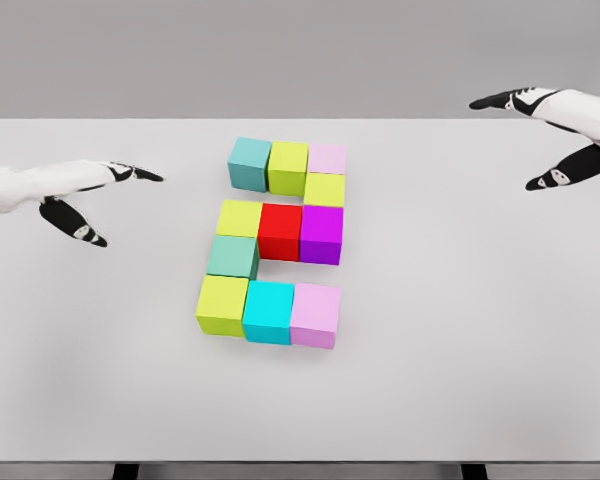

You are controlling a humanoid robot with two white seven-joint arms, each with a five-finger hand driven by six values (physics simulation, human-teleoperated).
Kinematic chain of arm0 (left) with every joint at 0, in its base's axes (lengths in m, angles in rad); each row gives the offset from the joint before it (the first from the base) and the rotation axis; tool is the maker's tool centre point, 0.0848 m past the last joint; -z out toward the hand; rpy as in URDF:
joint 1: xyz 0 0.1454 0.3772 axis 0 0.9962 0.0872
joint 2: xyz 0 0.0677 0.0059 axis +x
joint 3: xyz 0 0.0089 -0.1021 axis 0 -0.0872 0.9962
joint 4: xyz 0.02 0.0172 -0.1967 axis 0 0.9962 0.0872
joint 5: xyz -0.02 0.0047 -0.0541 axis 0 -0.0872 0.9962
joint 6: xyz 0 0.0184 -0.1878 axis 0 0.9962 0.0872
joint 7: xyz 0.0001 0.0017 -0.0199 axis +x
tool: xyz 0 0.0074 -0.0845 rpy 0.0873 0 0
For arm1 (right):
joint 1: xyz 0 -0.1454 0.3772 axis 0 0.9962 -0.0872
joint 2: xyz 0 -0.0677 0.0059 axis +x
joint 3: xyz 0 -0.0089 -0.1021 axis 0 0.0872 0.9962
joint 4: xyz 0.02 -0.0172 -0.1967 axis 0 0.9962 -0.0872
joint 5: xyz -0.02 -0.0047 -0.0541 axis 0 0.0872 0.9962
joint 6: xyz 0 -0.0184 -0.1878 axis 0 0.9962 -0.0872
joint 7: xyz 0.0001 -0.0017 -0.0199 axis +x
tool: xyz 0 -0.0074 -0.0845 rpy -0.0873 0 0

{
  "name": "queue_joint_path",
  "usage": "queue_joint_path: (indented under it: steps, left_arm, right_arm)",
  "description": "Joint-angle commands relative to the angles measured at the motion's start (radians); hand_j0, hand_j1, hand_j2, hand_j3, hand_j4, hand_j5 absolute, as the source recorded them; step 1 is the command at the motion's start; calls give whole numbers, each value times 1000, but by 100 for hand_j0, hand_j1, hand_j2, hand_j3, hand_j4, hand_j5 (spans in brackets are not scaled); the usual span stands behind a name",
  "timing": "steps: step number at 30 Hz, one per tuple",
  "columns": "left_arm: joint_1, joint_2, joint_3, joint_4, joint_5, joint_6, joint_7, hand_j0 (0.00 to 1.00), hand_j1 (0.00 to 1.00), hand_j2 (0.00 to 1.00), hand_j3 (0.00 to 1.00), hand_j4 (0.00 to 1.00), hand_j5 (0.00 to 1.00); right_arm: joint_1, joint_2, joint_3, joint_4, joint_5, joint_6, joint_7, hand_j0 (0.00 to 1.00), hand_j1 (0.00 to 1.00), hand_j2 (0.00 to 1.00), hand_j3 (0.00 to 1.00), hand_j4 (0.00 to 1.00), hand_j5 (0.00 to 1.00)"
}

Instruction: Assemble the squares on the desktop into the number 2

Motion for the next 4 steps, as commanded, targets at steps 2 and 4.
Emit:
queue_joint_path:
  steps: [2,4]
  left_arm:
    - [35,133,11,-104,214,0,1,100,100,100,100,100,100]
    - [40,139,11,-111,214,0,1,100,100,100,100,100,100]
  right_arm:
    - [3,-5,-1,1,-7,4,0,100,100,100,100,100,100]
    - [3,-5,-3,1,-7,4,0,100,100,100,100,100,100]
